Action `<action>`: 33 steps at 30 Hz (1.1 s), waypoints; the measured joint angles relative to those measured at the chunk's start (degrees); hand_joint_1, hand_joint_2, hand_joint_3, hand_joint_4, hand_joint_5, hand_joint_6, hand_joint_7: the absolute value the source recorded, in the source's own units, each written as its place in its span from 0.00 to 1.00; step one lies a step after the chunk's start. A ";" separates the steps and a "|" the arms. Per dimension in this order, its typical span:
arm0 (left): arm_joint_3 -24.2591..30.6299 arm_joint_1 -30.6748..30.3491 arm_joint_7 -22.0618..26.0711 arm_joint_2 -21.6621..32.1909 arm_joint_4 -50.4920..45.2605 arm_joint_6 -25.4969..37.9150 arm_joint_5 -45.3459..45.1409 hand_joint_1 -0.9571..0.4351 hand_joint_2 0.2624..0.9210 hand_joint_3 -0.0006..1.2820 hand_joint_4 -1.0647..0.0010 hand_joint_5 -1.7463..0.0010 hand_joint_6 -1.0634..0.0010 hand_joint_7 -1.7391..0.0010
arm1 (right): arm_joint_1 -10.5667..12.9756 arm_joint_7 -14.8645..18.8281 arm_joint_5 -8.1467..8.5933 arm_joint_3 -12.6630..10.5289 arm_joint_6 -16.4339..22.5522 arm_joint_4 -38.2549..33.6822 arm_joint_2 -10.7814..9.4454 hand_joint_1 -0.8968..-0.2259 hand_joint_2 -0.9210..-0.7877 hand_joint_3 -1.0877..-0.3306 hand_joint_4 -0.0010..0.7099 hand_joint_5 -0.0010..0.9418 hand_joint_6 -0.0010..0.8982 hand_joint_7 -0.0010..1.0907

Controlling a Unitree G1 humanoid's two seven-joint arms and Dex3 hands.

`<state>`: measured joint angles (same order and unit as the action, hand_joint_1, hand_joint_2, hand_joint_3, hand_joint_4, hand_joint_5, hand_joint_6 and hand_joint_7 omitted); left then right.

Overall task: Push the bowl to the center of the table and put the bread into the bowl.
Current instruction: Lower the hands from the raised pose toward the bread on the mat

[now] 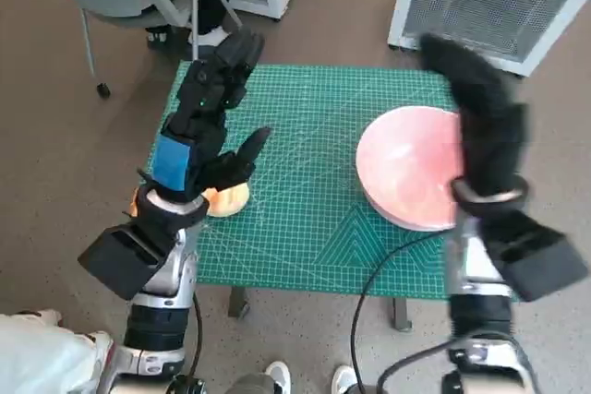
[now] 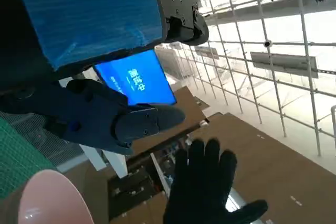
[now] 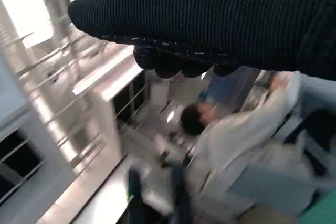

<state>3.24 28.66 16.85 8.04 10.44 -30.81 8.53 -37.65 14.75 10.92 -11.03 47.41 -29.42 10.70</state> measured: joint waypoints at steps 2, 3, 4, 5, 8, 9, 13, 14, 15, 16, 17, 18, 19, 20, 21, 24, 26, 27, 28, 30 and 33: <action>-0.01 0.00 -0.19 0.16 0.00 -0.29 -0.43 0.38 1.00 0.36 0.75 1.00 0.81 0.82 | -0.04 -2.04 -0.71 -1.52 0.78 -1.11 0.63 0.55 0.00 0.42 0.50 0.00 0.00 0.68; 0.00 0.00 -0.28 0.23 0.00 -0.43 -0.67 0.38 1.00 0.36 0.75 1.00 0.81 0.82 | -0.07 -2.98 -1.19 -2.19 1.11 -1.75 0.88 0.55 0.00 0.42 0.50 0.00 0.00 0.68; 0.00 0.00 -0.34 0.29 0.00 -0.53 -0.87 0.38 1.00 0.36 0.75 1.00 0.81 0.82 | -0.14 -4.25 -1.91 -2.90 1.61 -2.83 1.24 0.54 0.00 0.42 0.50 0.00 0.00 0.68; -0.01 0.00 -0.36 0.30 0.00 -0.62 -1.01 0.38 1.00 0.36 0.76 1.00 0.81 0.82 | -0.21 -5.47 -2.53 -3.63 2.06 -4.20 1.72 0.54 0.00 0.43 0.50 0.00 0.00 0.68; -0.01 -0.01 -0.37 0.31 0.04 -0.92 -1.11 0.38 1.00 0.36 0.76 1.00 0.81 0.82 | -0.37 -8.61 -4.13 -5.48 3.31 -8.33 3.34 0.51 0.00 0.44 0.51 0.00 0.00 0.69; 0.01 -0.01 -0.38 0.32 0.05 -1.02 -1.11 0.38 1.00 0.36 0.76 1.00 0.81 0.82 | -0.46 -9.64 -4.65 -6.03 3.74 -10.06 4.05 0.51 0.00 0.44 0.51 0.01 0.00 0.69; 0.04 -0.01 -0.40 0.32 0.20 -1.36 -1.05 0.38 1.00 0.36 0.76 1.00 0.81 0.82 | -0.81 -14.45 -7.10 -7.56 4.91 -17.33 7.10 0.54 0.00 0.42 0.50 0.01 0.00 0.69; 0.03 -0.01 -0.40 0.32 0.23 -1.36 -1.03 0.38 1.00 0.36 0.76 1.00 0.81 0.82 | -0.86 -15.47 -7.59 -7.82 4.88 -18.83 7.72 0.54 0.00 0.41 0.51 0.01 0.00 0.69; 0.03 -0.02 -0.40 0.31 0.27 -1.36 -0.99 0.38 1.00 0.36 0.76 1.00 0.81 0.82 | -0.97 -16.58 -8.12 -8.07 4.90 -20.76 8.47 0.54 0.00 0.41 0.51 0.01 0.00 0.70; 0.03 -0.02 -0.40 0.31 0.29 -1.36 -0.95 0.38 1.00 0.36 0.76 1.00 0.81 0.82 | -0.99 -17.45 -8.49 -8.29 4.81 -22.30 9.10 0.55 0.00 0.40 0.51 0.01 0.00 0.70; 0.03 -0.04 -0.38 0.31 0.30 -1.35 -0.83 0.38 1.00 0.36 0.76 1.00 0.81 0.82 | -1.03 -18.10 -8.67 -8.43 4.81 -23.76 9.56 0.55 0.00 0.40 0.51 0.01 0.00 0.70; 0.04 -0.05 -0.38 0.31 0.33 -1.35 -0.68 0.39 1.00 0.36 0.76 1.00 0.81 0.82 | -1.06 -18.92 -8.86 -8.59 4.70 -25.40 10.02 0.56 0.00 0.39 0.51 0.01 0.00 0.69; 0.04 -0.06 -0.35 0.31 0.34 -1.36 -0.55 0.39 1.00 0.36 0.76 1.00 0.81 0.82 | -1.08 -19.44 -8.89 -8.69 4.65 -26.59 10.26 0.56 0.00 0.39 0.50 0.01 0.00 0.68; 0.04 -0.06 -0.30 0.30 0.37 -1.36 -0.38 0.39 1.00 0.36 0.76 1.00 0.81 0.82 | -1.10 -20.05 -8.91 -8.76 4.55 -27.95 10.52 0.57 0.00 0.39 0.50 0.01 0.00 0.67; 0.03 -0.06 -0.25 0.28 0.42 -1.36 -0.15 0.39 1.00 0.36 0.76 1.00 0.81 0.83 | -1.11 -20.53 -8.89 -8.84 4.42 -29.30 10.66 0.58 0.00 0.38 0.50 0.01 0.01 0.66; 0.02 -0.06 -0.22 0.26 0.48 -1.35 0.31 0.39 1.00 0.36 0.76 1.00 0.81 0.83 | -1.20 -20.81 -8.37 -9.17 3.80 -32.69 10.67 0.61 0.00 0.38 0.47 0.00 0.04 0.60; -0.02 -0.06 -0.15 0.26 0.48 -1.35 0.46 0.39 1.00 0.36 0.76 1.00 0.81 0.83 | -1.29 -20.49 -7.19 -9.55 3.11 -34.98 10.51 0.62 0.00 0.38 0.45 0.00 0.07 0.55; -0.01 -0.06 -0.08 0.26 0.49 -1.35 0.55 0.39 1.00 0.36 0.76 1.00 0.81 0.83 | -1.34 -20.09 -6.57 -9.78 2.82 -35.71 10.40 0.62 0.00 0.38 0.44 0.00 0.08 0.54; 0.00 -0.06 0.00 0.27 0.48 -1.35 0.62 0.39 1.00 0.36 0.76 1.00 0.81 0.83 | -1.39 -19.59 -6.03 -10.11 2.34 -36.65 10.28 0.62 0.00 0.40 0.42 0.00 0.10 0.48; 0.01 -0.06 0.13 0.28 0.48 -1.34 0.73 0.39 1.00 0.36 0.75 1.00 0.80 0.83 | -1.54 -18.62 -5.13 -10.50 1.49 -38.15 10.13 0.62 0.00 0.40 0.40 0.00 0.12 0.42; 0.01 -0.07 0.21 0.29 0.48 -1.29 0.84 0.39 1.00 0.36 0.75 1.00 0.80 0.83 | -1.67 -17.52 -4.18 -10.87 -0.28 -40.27 9.60 0.62 0.00 0.41 0.38 0.00 0.13 0.37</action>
<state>3.25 28.59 17.06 8.33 10.92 -32.10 9.37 -39.32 -2.77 6.74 -21.90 47.13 -69.69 20.30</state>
